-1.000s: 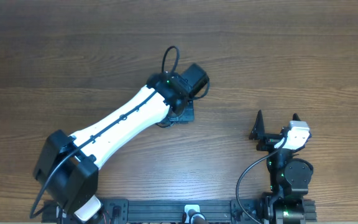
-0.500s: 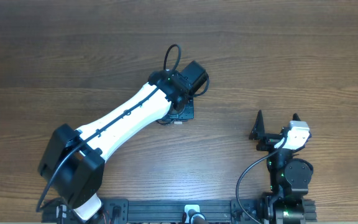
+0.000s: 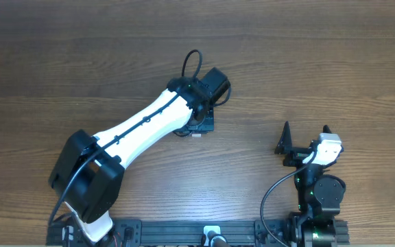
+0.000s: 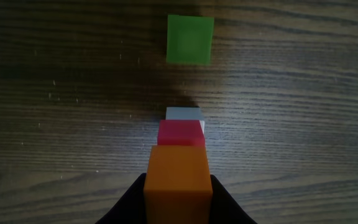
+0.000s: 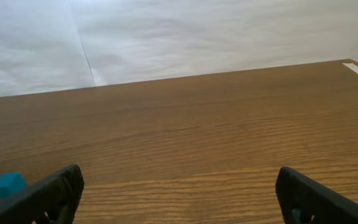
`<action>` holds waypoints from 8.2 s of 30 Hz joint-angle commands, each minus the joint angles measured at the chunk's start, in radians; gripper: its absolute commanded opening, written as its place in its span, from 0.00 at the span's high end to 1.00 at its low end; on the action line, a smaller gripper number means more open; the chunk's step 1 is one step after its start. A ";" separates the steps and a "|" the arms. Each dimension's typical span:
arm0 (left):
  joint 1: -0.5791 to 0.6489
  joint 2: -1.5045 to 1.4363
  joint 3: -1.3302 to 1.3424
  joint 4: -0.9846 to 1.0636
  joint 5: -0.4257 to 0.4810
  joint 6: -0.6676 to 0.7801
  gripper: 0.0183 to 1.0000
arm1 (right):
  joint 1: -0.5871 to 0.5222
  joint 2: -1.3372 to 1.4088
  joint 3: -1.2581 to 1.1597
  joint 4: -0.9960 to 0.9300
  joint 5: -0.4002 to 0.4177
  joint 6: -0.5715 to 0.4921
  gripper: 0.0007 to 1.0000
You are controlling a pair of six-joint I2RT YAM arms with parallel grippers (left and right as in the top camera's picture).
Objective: Stack Cubes
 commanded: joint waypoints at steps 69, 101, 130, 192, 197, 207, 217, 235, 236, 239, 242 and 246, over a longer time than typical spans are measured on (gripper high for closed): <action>0.008 0.037 0.015 0.008 0.002 0.011 0.75 | -0.006 -0.008 -0.005 -0.002 0.010 -0.008 0.01; 0.108 -0.439 0.016 -0.109 -0.288 0.011 0.00 | -0.006 -0.008 -0.005 -0.002 0.010 -0.008 0.01; 0.297 -1.483 -0.782 0.333 -0.425 0.169 0.00 | -0.006 -0.008 -0.005 -0.002 0.010 -0.008 0.01; 0.634 -1.679 -1.144 0.608 0.045 0.730 0.00 | -0.006 -0.008 -0.005 -0.002 0.010 -0.008 0.01; 0.659 -1.754 -1.231 0.712 0.045 0.729 0.00 | -0.006 -0.008 -0.005 -0.002 0.010 -0.008 0.01; 0.689 -1.852 -1.345 0.802 0.064 0.729 0.00 | -0.006 -0.008 -0.005 -0.002 0.010 -0.008 0.01; 0.720 -1.876 -1.359 0.804 0.071 0.729 0.00 | -0.006 -0.008 -0.005 -0.002 0.010 -0.008 0.01; 0.728 -1.876 -1.418 0.936 0.079 0.755 0.00 | -0.006 -0.008 -0.005 -0.002 0.010 -0.008 0.01; 0.728 -1.876 -1.418 0.935 0.079 0.755 0.00 | -0.006 -0.008 -0.005 -0.002 0.010 -0.008 0.01; 0.728 -1.876 -1.418 0.937 0.078 0.755 0.00 | -0.006 -0.008 -0.005 -0.002 0.010 -0.008 0.01; 0.728 -1.876 -1.418 0.937 0.078 0.755 0.00 | -0.006 -0.008 -0.005 -0.002 0.010 -0.008 0.01; 0.728 -1.874 -1.418 0.937 0.078 0.755 0.00 | -0.006 -0.008 -0.005 -0.002 0.010 -0.008 0.01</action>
